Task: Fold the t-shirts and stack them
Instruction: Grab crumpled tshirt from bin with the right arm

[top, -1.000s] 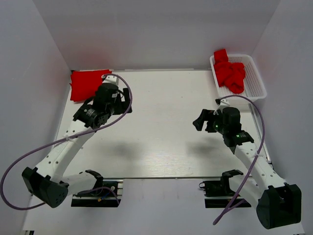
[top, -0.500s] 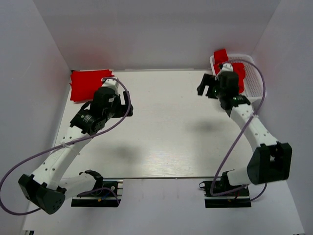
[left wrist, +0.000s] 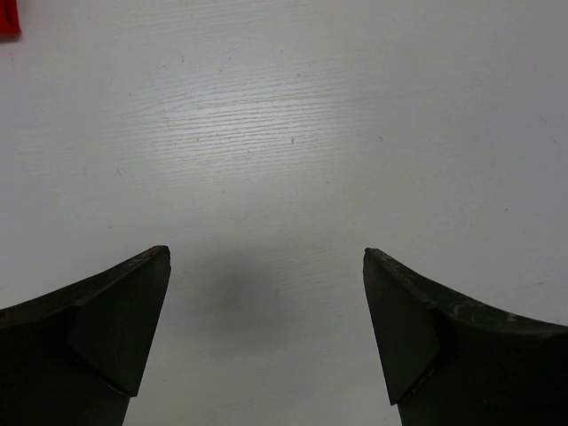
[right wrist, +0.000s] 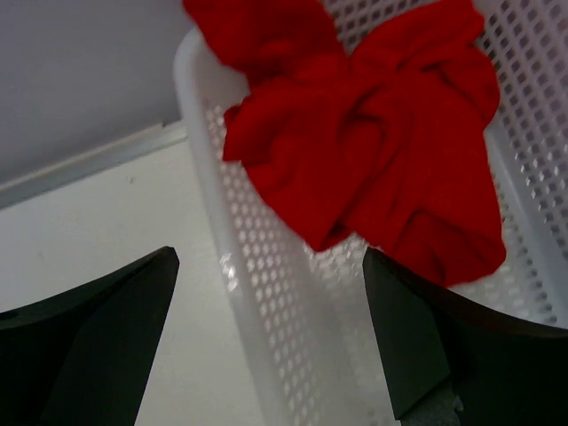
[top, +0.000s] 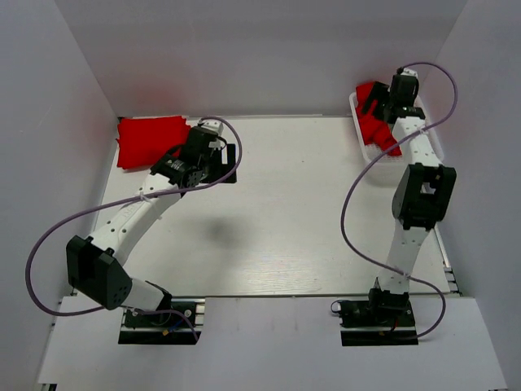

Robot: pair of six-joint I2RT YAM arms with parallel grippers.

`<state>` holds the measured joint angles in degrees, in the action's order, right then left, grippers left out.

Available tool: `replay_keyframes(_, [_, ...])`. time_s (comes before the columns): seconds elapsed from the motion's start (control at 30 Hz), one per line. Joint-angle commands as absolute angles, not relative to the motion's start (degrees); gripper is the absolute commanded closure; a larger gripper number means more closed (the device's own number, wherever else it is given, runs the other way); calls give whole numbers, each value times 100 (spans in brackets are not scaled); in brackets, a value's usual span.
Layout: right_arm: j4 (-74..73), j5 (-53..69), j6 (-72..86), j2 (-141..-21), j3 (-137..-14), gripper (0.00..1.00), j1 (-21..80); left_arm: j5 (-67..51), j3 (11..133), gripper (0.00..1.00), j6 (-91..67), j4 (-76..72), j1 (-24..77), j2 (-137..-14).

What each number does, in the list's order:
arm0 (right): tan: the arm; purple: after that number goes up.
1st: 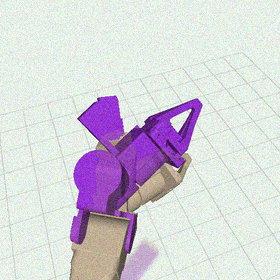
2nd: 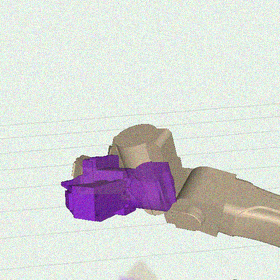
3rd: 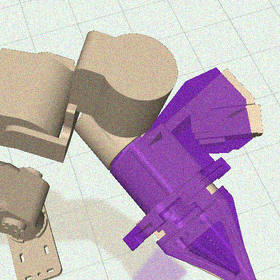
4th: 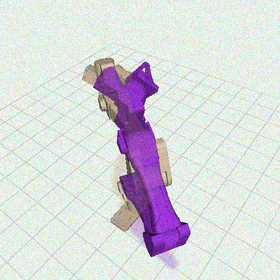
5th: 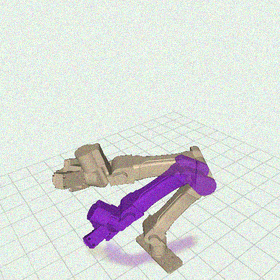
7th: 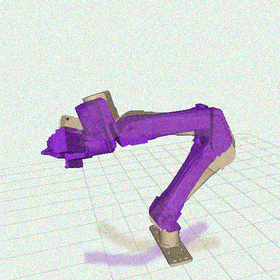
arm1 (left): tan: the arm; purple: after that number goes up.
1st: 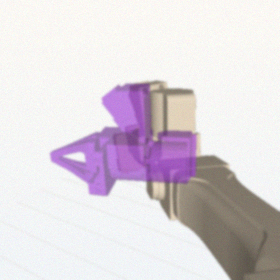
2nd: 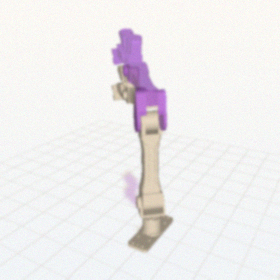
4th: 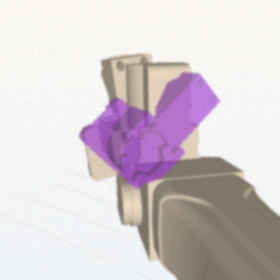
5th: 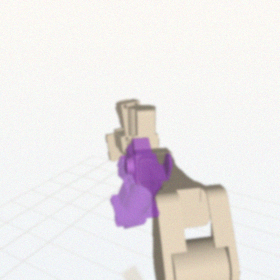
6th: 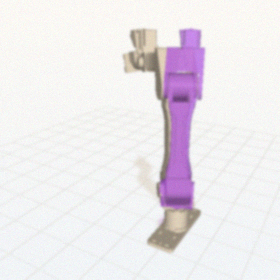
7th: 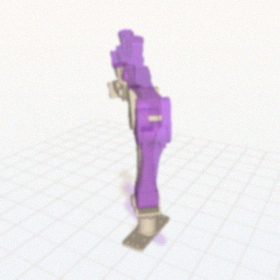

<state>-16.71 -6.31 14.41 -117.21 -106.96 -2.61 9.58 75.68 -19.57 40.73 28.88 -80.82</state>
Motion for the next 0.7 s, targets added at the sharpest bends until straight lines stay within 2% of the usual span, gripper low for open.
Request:
replay_keyframes(0.0, [-1670, -606, 1354, -12373, -11995, 10, -483, 879, 7857, 0, -1723, 4088, 2857, -8094])
replay_keyframes(0.03, [-1522, -589, 1293, -12906, -12162, 10, -570, 809, 7918, 0, -1653, 4087, 2856, -8095])
replay_keyframes(0.13, [-1135, -571, 1309, -13524, -12639, 10, -659, 809, 7972, 0, -1583, 3964, 2856, -8095])
replay_keyframes(0.3, [104, -554, 1371, -14062, -12586, 10, -756, 809, 7972, 0, -1459, 3753, 2856, -8095])
replay_keyframes(0.43, [264, -62, 1406, -14554, -12972, 10, -817, 809, 7972, 0, -1389, 3639, 2804, -8147])
replay_keyframes(0.47, [281, -88, 1424, -14694, -12990, 13, -826, 809, 7972, 0, -1389, 3639, 2804, -8208])
replay_keyframes(0.53, [404, 228, 1468, -14713, -12885, 22, -826, 809, 8024, 0, -1336, 3639, 2804, -8262])
replay_keyframes(0.57, [422, 350, 1529, -14713, -12824, 36, -844, 809, 8077, 0, -1284, 3639, 2804, -8262])
replay_keyframes(0.6, [518, 430, 1555, -14695, -12788, 42, -879, 756, 8077, 0, -1283, 3639, 2804, -8314])
replay_keyframes(0.63, [545, 474, 1582, -14617, -12753, 55, -879, 756, 8077, 0, -1283, 3586, 2804, -8314])
replay_keyframes(0.67, [562, 579, 1591, -14521, -12675, 79, -896, 669, 8077, 0, -1222, 3586, 2804, -8314])
